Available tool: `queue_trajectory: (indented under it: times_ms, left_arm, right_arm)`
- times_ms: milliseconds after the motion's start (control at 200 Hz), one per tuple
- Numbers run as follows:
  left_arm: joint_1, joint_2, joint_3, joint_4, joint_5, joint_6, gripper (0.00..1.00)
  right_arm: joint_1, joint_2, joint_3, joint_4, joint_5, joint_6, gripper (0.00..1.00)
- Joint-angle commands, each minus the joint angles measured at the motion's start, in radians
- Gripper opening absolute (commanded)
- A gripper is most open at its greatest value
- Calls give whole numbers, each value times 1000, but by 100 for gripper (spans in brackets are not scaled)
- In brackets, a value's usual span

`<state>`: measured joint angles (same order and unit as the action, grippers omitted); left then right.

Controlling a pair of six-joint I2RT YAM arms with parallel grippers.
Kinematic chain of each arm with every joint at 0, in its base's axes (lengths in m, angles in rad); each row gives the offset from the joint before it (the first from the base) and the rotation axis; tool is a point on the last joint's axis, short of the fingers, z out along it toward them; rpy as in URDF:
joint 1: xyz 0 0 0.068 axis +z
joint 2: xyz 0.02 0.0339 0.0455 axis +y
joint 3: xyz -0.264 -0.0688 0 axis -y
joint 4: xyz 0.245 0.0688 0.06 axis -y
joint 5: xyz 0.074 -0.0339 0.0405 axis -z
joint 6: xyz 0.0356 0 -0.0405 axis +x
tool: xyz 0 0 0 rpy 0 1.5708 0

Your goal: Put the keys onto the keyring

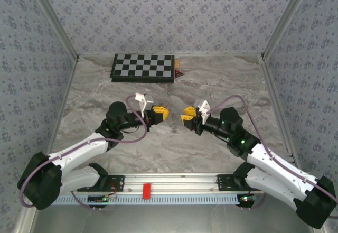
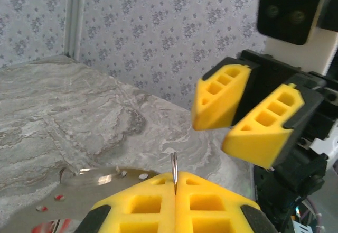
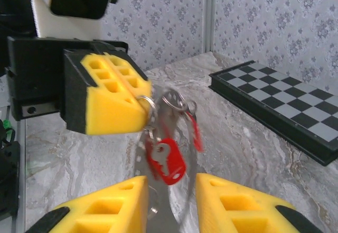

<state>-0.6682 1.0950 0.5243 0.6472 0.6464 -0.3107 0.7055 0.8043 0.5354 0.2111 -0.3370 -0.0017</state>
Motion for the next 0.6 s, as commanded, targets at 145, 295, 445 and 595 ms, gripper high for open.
queue_trajectory:
  times_ms: [145, 295, 445, 595]
  left_arm:
    - [5, 5, 85, -13, 116, 21, 0]
    - [5, 20, 102, -24, 133, 15, 0]
    - [5, 35, 110, -16, 139, 5, 0]
    - [3, 51, 117, -1, 154, -8, 0]
  right_arm:
    - [-43, 73, 32, 42, -116, 4, 34]
    - [-44, 118, 44, 72, -152, -7, 39]
    - [-44, 147, 35, 145, -194, 12, 41]
    - [-43, 191, 39, 191, -220, 33, 41]
